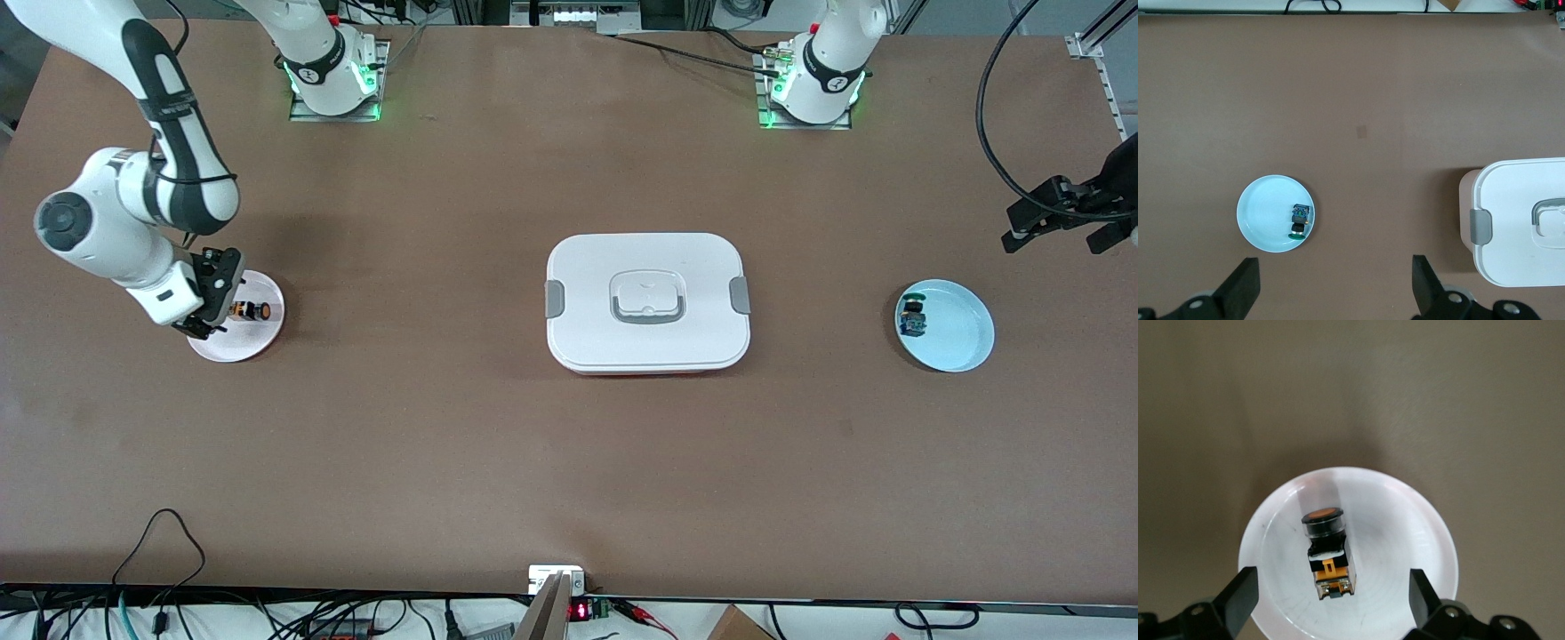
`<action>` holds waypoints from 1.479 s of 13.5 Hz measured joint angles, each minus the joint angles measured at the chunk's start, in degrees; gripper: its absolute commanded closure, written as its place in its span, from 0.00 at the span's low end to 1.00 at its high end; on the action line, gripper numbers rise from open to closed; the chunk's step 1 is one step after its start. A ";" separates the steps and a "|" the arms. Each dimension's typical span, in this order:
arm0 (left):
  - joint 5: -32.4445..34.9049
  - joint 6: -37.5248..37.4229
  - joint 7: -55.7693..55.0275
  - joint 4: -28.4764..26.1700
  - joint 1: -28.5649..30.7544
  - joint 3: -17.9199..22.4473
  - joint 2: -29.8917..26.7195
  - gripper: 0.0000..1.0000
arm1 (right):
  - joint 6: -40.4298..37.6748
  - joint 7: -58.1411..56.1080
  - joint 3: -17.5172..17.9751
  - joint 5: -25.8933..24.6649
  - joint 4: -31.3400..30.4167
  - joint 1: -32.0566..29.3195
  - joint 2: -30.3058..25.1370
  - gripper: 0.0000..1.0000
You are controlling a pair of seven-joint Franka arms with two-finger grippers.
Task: Transfer orange switch to right arm and place
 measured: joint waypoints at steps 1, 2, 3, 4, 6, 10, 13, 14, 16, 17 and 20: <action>0.00 0.00 0.00 0.08 0.00 -0.03 0.08 0.00 | -3.25 2.17 0.18 0.63 2.55 0.00 -0.43 0.00; 0.01 0.00 0.00 0.09 -0.03 -0.11 0.13 0.00 | -6.69 5.18 0.42 0.89 5.25 0.02 -0.59 0.00; 0.01 0.00 0.00 0.10 -0.05 -0.19 0.16 0.00 | -10.33 9.29 0.64 1.02 8.03 0.04 -0.61 0.00; 0.01 0.00 0.00 0.10 -0.04 -0.23 0.17 0.00 | -14.00 14.28 0.84 1.08 10.72 0.05 -0.63 0.00; 0.01 0.00 0.00 0.11 -0.05 -0.25 0.18 0.00 | -19.47 24.39 1.63 1.19 15.54 0.07 -0.68 0.00; 0.01 -0.03 0.00 0.13 -0.03 -0.24 0.21 0.00 | -31.38 50.01 3.22 1.28 23.15 0.25 -1.70 0.00; 0.02 -0.08 0.00 0.14 -0.01 -0.21 0.26 0.00 | -41.74 69.51 3.21 1.28 27.14 0.20 -2.03 0.00; 0.02 -0.13 0.00 0.14 -0.01 -0.21 0.27 0.00 | -45.51 73.69 3.21 1.28 28.59 0.20 -2.19 0.00; 0.02 -0.19 0.00 0.14 -0.01 -0.18 0.28 0.00 | -51.18 77.41 3.27 1.10 31.92 0.26 -2.86 0.00; 0.02 -0.21 0.00 0.14 -0.01 -0.15 0.29 0.00 | -52.43 77.49 3.25 0.92 33.61 0.23 -3.27 0.00; 0.02 -0.23 0.00 0.14 0.00 -0.13 0.32 0.00 | -51.55 75.15 3.22 -3.75 37.33 0.11 -4.08 0.00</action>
